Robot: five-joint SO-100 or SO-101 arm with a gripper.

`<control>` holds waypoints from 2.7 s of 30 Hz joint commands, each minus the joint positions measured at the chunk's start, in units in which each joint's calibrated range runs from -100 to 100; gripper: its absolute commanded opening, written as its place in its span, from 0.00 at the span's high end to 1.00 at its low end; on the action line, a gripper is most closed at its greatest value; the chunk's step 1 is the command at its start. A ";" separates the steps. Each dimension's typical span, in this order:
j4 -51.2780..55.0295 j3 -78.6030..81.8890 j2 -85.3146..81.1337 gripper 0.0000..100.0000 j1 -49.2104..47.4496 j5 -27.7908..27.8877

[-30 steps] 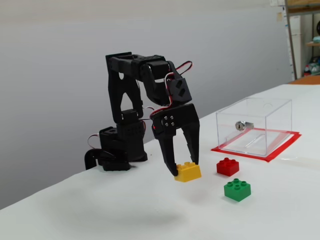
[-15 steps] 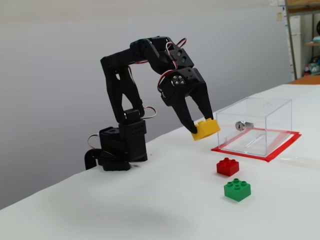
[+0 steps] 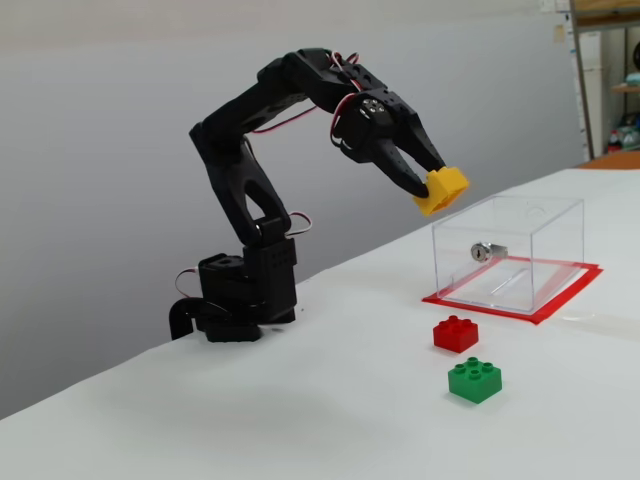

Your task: Pick the yellow lego brick and place it into the transparent box

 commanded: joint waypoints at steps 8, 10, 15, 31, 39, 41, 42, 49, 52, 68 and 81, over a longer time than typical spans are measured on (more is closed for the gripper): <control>0.21 -2.51 -2.13 0.84 -16.86 -0.15; 0.21 -2.51 -2.81 0.84 -20.12 -0.15; -0.14 -2.51 -2.90 0.84 -28.40 -0.15; -0.66 -2.69 -0.44 0.84 -45.85 0.17; -0.66 -10.19 6.69 0.84 -51.54 0.22; -0.66 -12.82 9.32 0.84 -52.50 0.22; -0.66 -14.17 10.68 0.84 -52.94 0.22; -0.66 -22.85 19.25 0.84 -55.90 0.22; -0.66 -25.29 22.05 0.84 -57.38 0.22; -0.58 -28.10 26.38 0.84 -59.52 0.12; -0.66 -28.10 25.95 0.84 -59.52 -0.09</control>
